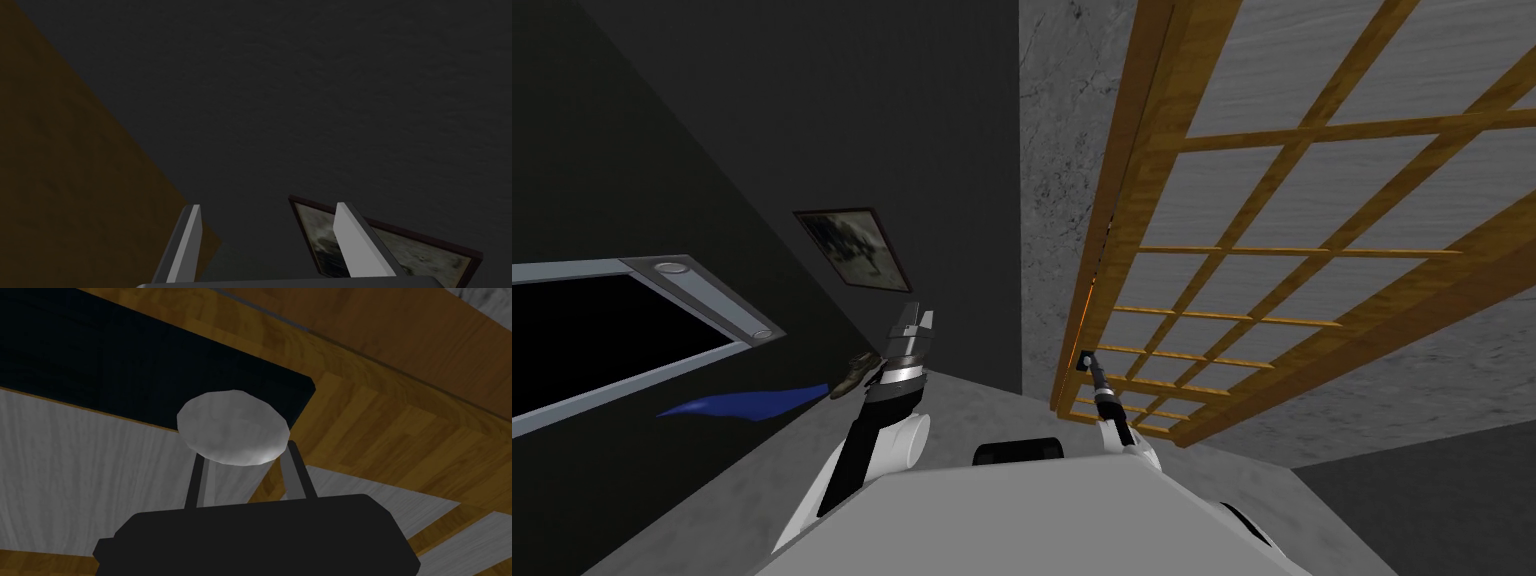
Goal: Pull the door open
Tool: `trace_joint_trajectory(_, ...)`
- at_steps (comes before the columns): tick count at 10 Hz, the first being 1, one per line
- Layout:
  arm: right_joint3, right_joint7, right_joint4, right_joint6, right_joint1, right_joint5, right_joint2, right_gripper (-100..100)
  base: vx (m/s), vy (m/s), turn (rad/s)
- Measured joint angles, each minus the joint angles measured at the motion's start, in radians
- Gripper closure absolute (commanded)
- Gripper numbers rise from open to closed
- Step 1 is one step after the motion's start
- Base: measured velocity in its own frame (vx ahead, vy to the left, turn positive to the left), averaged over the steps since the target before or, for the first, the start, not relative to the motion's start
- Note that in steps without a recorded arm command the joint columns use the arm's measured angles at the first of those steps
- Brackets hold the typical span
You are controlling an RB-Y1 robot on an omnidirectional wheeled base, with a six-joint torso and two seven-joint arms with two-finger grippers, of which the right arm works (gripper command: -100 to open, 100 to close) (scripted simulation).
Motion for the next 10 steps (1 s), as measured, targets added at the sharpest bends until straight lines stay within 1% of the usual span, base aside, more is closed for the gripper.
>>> trace_joint_trajectory(2,0.006,-0.053,0.002,-0.001,-0.001,-0.014,-0.005,100,-0.030,-0.006,0.038)
trace_joint_trajectory(3,0.010,-0.072,-0.025,0.010,0.014,-0.017,-0.004,100,-0.026,-0.002,0.048)
trace_joint_trajectory(4,0.012,-0.095,-0.029,0.013,0.018,-0.023,-0.006,100,-0.034,-0.013,0.053)
trace_joint_trajectory(5,0.017,-0.124,-0.047,0.021,0.031,-0.030,-0.007,100,-0.027,-0.007,0.008)
trace_joint_trajectory(6,0.019,-0.141,-0.060,0.027,0.039,-0.033,-0.004,100,-0.013,0.000,-0.007)
trace_joint_trajectory(7,0.018,-0.144,-0.058,0.032,0.034,-0.035,-0.002,100,-0.006,0.004,0.013)
trace_joint_trajectory(8,0.018,-0.147,-0.036,0.025,0.021,-0.036,-0.007,100,-0.013,-0.007,0.025)
trace_joint_trajectory(9,0.019,-0.163,0.000,0.005,0.005,-0.042,-0.010,100,-0.039,-0.014,0.085)
trace_joint_trajectory(10,0.024,-0.190,0.016,-0.009,0.000,-0.052,-0.015,100,-0.037,-0.002,0.072)
